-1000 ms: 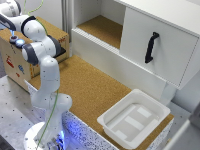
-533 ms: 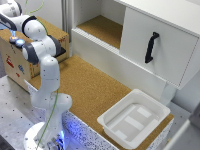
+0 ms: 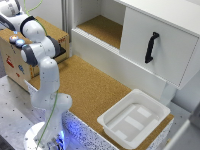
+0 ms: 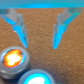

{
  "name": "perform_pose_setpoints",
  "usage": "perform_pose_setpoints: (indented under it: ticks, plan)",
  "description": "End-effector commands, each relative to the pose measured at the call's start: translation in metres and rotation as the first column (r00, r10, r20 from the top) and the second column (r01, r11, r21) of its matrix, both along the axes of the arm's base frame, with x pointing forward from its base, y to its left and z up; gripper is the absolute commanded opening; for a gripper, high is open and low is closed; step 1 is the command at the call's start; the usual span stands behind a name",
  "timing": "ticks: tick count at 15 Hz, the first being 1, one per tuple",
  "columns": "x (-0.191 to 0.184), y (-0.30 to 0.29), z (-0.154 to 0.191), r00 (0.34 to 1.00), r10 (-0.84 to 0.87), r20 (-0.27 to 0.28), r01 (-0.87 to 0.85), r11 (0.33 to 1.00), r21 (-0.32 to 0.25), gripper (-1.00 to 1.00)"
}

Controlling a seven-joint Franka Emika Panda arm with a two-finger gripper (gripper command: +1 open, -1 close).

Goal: Toggle the red light switch to turn on the red light

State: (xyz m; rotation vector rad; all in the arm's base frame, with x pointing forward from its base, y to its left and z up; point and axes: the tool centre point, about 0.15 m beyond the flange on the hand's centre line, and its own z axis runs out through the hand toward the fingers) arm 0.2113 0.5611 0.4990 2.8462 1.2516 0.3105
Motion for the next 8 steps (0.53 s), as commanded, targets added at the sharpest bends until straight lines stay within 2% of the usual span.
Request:
perform_pose_setpoints:
  ticks: [1, 6, 8]
  plan:
    - [0.048, -0.053, -0.002, 0.983, -0.182, -0.022, 0.182, 0.983, -0.003, 1.00]
    - [0.078, -0.143, -0.012, 0.905, -0.424, -0.038, 0.425, 0.905, 0.031, 1.00]
    - [0.080, -0.184, -0.022, 0.847, -0.527, -0.077, 0.531, 0.845, 0.057, 1.00]
